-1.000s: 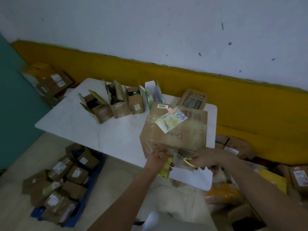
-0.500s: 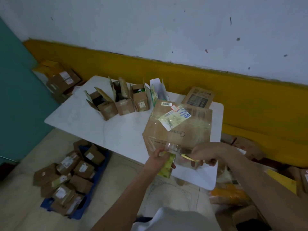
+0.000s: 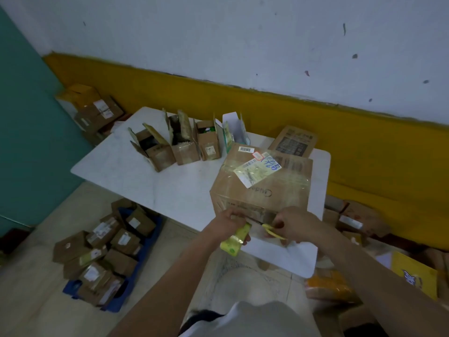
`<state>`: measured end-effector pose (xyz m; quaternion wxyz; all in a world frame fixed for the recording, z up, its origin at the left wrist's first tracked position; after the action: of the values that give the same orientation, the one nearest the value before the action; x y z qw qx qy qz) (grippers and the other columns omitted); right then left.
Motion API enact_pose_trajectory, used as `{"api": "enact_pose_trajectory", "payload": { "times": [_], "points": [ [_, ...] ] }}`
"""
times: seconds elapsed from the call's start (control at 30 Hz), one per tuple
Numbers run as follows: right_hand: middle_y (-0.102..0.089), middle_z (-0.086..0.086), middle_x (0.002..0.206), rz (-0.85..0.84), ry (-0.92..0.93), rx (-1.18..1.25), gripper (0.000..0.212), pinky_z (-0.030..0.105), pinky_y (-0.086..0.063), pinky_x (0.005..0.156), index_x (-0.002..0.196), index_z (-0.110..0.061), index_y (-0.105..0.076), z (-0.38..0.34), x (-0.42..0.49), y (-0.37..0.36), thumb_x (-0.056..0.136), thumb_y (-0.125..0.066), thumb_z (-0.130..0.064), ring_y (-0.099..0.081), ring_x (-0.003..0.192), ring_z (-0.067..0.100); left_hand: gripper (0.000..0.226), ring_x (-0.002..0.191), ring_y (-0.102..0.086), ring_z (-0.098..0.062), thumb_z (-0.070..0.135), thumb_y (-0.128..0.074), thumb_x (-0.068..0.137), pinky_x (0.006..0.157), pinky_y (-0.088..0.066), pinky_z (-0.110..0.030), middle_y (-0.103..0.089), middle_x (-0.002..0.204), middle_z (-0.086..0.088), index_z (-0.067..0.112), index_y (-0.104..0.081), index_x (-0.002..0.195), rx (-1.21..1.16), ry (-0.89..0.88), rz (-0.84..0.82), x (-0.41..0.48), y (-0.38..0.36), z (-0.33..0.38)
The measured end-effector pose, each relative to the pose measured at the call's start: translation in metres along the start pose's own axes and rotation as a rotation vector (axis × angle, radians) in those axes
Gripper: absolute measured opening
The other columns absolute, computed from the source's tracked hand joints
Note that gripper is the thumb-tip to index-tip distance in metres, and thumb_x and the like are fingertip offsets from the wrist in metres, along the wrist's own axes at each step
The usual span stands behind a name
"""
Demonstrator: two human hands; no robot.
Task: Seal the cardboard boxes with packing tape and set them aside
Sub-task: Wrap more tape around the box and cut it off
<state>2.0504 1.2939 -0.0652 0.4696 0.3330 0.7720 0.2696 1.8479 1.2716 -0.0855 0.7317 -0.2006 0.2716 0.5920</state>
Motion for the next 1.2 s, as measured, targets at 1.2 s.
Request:
{"api": "enact_pose_trajectory", "payload": {
  "times": [1.2],
  "points": [
    [-0.071,-0.001,0.104,0.156,-0.09,0.425,0.036,0.01,-0.044,0.078,0.112,-0.015,-0.071,-0.282,0.351,-0.083,0.085,-0.072,-0.039,-0.063,0.087,0.01,0.027,0.076,-0.071,-0.024,-0.002,-0.051,0.095,0.066,-0.06,-0.041,-0.066,0.097,-0.02,0.012,-0.045,0.117,-0.168,0.141,0.045,0.126,0.372,-0.036]
  ]
}}
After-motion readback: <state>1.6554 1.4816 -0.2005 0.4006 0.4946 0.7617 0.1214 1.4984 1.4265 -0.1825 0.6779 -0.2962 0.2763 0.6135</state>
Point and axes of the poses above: each hand's wrist, its own x-axis towards the middle knuckle, its own y-axis out of the back of the hand, z = x × y, the point moved 1 cm from there along x, towards the middle knuckle
